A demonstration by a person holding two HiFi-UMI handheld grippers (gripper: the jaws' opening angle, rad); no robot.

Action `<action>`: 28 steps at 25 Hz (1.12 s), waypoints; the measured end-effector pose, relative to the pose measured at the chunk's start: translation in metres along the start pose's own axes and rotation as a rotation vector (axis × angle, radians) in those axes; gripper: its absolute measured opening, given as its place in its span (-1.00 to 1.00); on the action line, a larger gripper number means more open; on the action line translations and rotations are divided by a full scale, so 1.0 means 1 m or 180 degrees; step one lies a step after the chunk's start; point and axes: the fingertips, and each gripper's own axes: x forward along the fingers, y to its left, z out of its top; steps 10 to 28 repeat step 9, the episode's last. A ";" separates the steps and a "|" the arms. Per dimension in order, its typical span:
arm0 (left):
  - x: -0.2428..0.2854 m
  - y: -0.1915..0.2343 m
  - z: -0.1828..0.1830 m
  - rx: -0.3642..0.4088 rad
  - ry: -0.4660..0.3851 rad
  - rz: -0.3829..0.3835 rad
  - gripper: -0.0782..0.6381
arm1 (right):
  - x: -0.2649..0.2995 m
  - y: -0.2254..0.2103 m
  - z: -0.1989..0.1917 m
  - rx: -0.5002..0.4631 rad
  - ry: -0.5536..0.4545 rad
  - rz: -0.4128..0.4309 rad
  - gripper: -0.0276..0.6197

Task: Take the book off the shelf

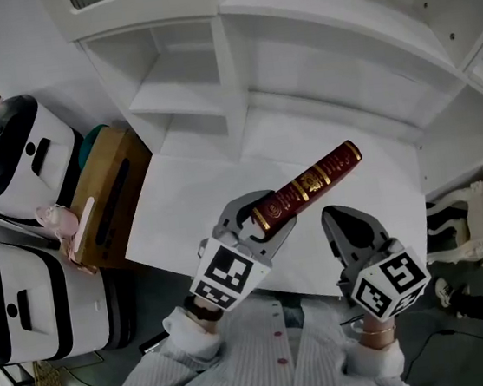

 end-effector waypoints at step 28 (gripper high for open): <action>0.005 -0.001 0.004 -0.0014 -0.0038 -0.0042 -0.19 | -0.004 -0.006 0.003 -0.0024 0.0006 -0.0050 -0.87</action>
